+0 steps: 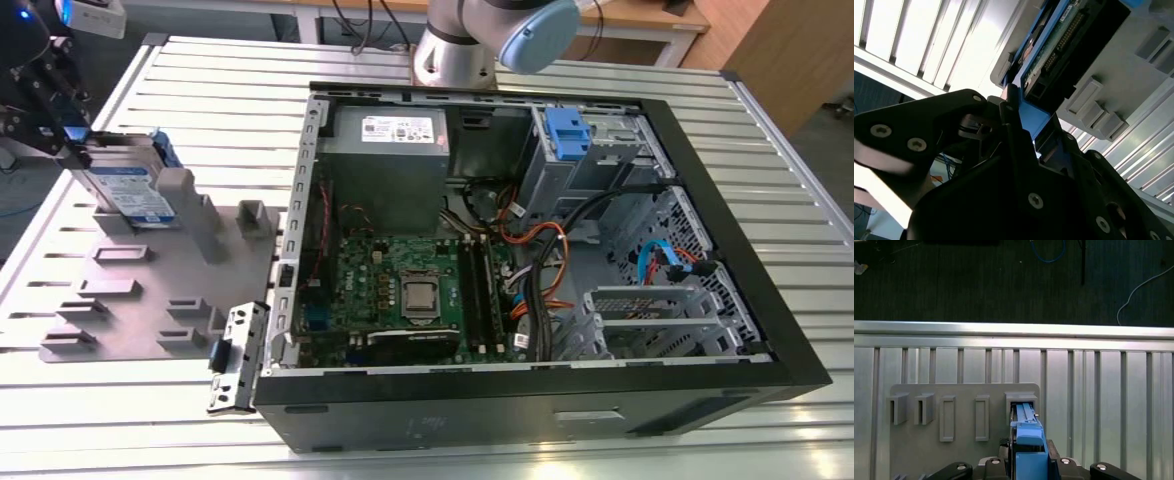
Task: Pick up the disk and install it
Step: 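Pick up the disk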
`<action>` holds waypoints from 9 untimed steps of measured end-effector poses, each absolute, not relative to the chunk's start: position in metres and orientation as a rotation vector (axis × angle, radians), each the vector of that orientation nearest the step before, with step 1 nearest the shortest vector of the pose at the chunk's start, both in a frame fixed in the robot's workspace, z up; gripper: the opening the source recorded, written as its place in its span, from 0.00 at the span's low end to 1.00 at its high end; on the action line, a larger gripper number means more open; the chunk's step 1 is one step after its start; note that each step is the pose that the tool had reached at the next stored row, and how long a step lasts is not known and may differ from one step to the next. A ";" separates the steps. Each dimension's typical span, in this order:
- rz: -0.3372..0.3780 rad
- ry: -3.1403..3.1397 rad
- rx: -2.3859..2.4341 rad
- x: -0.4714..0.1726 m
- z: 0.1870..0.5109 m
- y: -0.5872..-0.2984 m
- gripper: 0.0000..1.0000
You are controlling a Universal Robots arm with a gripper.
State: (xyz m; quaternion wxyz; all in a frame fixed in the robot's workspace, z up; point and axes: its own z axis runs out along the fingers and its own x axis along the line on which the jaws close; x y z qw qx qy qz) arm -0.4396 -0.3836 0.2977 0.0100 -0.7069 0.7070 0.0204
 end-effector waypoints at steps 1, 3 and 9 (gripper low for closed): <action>0.064 2.207 -2.207 -0.440 0.298 -0.384 0.36; 0.064 2.207 -2.207 -0.440 0.298 -0.384 0.36; 0.064 2.207 -2.207 -0.442 0.298 -0.384 0.36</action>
